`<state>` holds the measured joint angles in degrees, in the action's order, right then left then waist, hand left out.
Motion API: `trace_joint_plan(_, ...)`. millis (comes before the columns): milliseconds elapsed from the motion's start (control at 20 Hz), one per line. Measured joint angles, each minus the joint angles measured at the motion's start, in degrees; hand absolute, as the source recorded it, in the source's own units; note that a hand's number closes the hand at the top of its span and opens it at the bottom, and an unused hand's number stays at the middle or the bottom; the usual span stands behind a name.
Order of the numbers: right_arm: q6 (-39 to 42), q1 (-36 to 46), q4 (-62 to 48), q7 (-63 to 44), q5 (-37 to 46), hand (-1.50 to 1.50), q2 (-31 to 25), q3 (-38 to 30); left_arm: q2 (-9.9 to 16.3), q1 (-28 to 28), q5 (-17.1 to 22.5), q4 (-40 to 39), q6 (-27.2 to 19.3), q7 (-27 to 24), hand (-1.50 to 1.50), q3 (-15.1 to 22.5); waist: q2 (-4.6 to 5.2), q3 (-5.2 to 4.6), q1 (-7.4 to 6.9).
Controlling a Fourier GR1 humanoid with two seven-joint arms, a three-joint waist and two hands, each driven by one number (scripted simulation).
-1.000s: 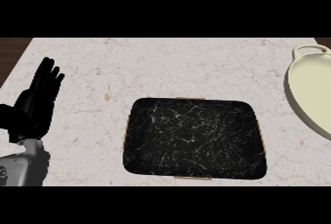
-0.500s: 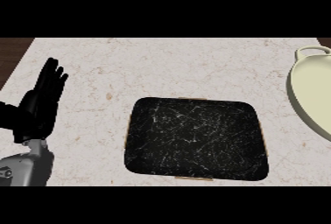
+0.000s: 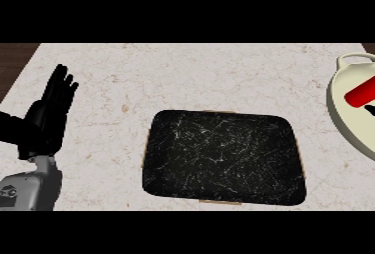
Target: Pick the can from the tray and place it in the pot
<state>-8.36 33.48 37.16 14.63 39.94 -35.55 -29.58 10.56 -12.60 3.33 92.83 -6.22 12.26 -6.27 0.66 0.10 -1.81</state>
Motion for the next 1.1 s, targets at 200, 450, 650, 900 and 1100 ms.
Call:
trace_joint_plan(200,4.8,2.8,-6.6,6.1,-4.5,-1.5,-1.2,-2.9,0.1,0.1,0.5,0.4,0.2,0.2,0.0,-0.4,0.01,0.03,-0.21)
trace_joint_plan(450,9.4,6.1,-10.6,11.6,-12.3,-1.5,-1.2,-8.8,0.5,-1.8,0.2,-0.2,-0.1,1.4,0.0,-0.6,0.01,0.12,0.28)
trace_joint_plan(650,13.5,6.7,-14.3,14.2,-17.5,-1.5,-4.3,-13.3,0.2,-1.4,0.0,0.0,-0.4,1.4,0.0,-0.6,-0.06,0.1,0.43)
trace_joint_plan(900,20.0,4.7,-18.5,16.2,-21.9,-1.5,-10.5,-17.1,0.2,-0.4,0.1,1.5,-0.1,2.2,0.0,-0.3,-0.16,0.08,0.61)
trace_joint_plan(1100,24.7,2.3,-21.5,18.4,-23.7,-1.5,-15.0,-18.5,0.4,-0.3,0.4,1.2,0.2,1.6,0.0,-0.8,-0.07,0.1,0.58)
